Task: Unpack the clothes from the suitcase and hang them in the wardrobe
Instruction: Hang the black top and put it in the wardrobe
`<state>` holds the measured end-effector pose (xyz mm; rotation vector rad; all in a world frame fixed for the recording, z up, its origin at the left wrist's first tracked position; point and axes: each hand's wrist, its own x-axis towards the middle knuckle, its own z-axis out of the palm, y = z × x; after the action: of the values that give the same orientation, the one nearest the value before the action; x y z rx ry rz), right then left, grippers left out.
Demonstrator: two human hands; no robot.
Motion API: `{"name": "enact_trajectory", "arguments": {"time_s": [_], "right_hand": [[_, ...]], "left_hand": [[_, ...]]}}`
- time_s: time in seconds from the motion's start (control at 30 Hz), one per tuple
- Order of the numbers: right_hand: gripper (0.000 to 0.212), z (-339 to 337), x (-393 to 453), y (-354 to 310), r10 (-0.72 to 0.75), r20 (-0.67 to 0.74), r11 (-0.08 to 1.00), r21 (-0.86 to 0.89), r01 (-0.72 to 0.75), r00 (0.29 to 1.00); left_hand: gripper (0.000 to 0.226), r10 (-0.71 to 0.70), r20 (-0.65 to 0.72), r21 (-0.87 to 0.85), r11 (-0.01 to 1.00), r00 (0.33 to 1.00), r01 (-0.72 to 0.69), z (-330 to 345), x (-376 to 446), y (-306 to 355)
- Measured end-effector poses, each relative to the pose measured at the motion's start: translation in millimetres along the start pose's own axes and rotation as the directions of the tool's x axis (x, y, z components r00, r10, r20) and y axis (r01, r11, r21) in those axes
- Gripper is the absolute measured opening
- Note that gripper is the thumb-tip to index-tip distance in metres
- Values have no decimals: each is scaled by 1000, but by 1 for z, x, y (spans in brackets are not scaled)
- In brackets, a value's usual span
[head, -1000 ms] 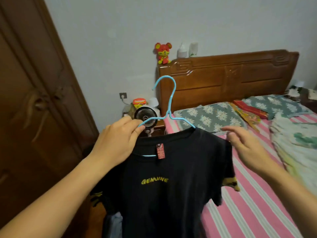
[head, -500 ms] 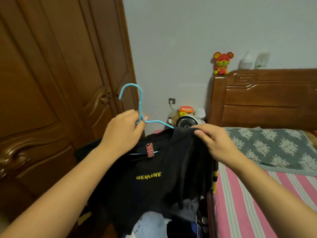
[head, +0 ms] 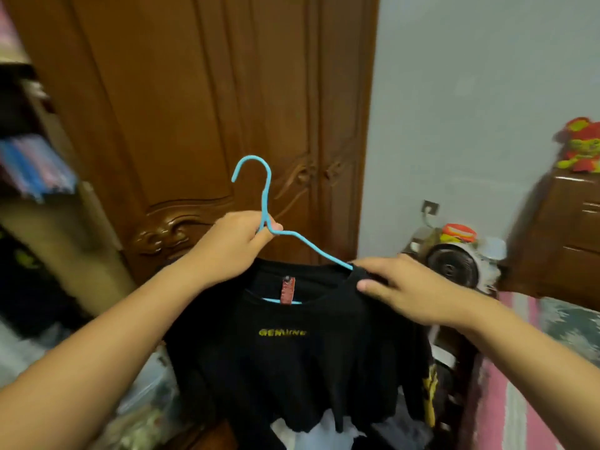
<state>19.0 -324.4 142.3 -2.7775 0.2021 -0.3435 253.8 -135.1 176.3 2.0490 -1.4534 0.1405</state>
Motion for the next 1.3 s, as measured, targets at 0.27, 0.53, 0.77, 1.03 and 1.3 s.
{"name": "enact_trajectory", "arguments": {"time_s": [0.27, 0.53, 0.77, 1.03, 1.3], "right_hand": [[69, 59, 69, -97, -248, 199, 752, 656, 59, 948], [70, 110, 165, -196, -335, -82, 827, 451, 334, 939], [79, 81, 251, -256, -353, -175, 903, 191, 384, 919], [86, 150, 352, -352, -241, 14, 967, -79, 241, 970], [79, 171, 469, -410, -327, -96, 944, -75, 321, 940]], "left_hand": [[26, -223, -59, 105, 968, 973, 229, -86, -74, -69], [26, -341, -218, 432, 806, 915, 404, -177, -99, -158], [46, -565, -464, 596, 371, 682, 712, -286, -163, -292], [78, -745, -484, 538, 160, 459, 828, -317, -226, -388], [88, -746, -500, 404, 248, 439, 880, -339, -207, -417]]}}
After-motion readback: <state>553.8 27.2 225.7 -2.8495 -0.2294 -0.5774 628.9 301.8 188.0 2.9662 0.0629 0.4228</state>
